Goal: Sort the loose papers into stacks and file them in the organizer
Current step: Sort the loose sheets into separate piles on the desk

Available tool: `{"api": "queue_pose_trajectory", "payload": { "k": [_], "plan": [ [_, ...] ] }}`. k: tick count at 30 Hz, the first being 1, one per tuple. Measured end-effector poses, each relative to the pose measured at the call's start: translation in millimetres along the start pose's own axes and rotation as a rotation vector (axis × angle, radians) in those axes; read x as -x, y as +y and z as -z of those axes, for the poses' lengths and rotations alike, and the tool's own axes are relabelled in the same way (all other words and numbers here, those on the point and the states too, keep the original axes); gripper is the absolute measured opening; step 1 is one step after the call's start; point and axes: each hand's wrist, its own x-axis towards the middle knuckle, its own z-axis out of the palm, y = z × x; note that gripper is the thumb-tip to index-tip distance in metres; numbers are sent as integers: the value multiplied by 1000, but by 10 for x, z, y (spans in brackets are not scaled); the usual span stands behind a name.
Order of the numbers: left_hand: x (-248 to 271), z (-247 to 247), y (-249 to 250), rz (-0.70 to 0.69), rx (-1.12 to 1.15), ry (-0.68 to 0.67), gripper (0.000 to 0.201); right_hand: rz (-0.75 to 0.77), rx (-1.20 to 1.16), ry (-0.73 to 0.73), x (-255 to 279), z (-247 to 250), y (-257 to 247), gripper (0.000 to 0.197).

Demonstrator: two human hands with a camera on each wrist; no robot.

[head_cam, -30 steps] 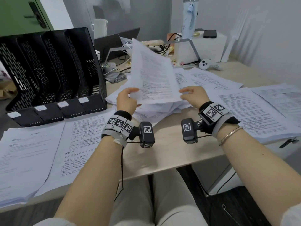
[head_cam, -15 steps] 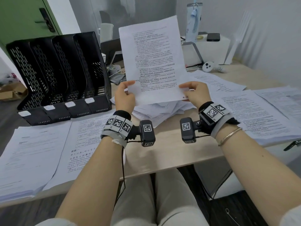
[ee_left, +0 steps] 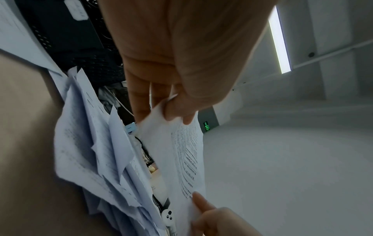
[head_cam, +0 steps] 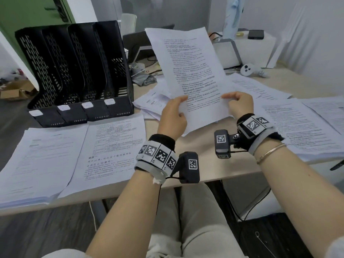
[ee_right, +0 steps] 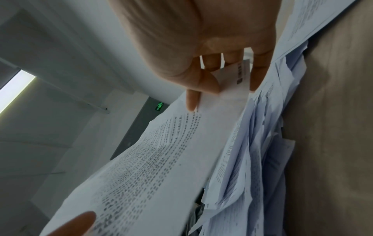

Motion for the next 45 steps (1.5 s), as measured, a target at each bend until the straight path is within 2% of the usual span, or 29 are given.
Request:
{"api": "queue_pose_trajectory", "payload": {
  "k": [3,6,17,22,27,32,38,45],
  "plan": [
    [59,102,-22,20,6,-17,55,9,6,-21,47,-54,-32,51],
    [75,235,-103,53,13,38,56,55,-9,-65,104,-173,-122,51],
    [294,984,-517,219,39,382,59,182,-18,-229,419,-916,-472,41],
    [374,1459,-686,305,33,553,60,191,-48,-345,633,-1273,-635,28],
    [522,1895,-948,337,28,696,60,154,-141,-455,840,-1552,-746,30],
    [673,2238,-1146,374,48,830,61,187,-119,-570,935,-1814,-840,30],
    [770,2435,-1219,416,53,903,60,208,-69,-643,1040,-1939,-888,28],
    [729,2392,-1197,398,76,895,60,210,-116,-708,1083,-1945,-923,28]
  ]
}}
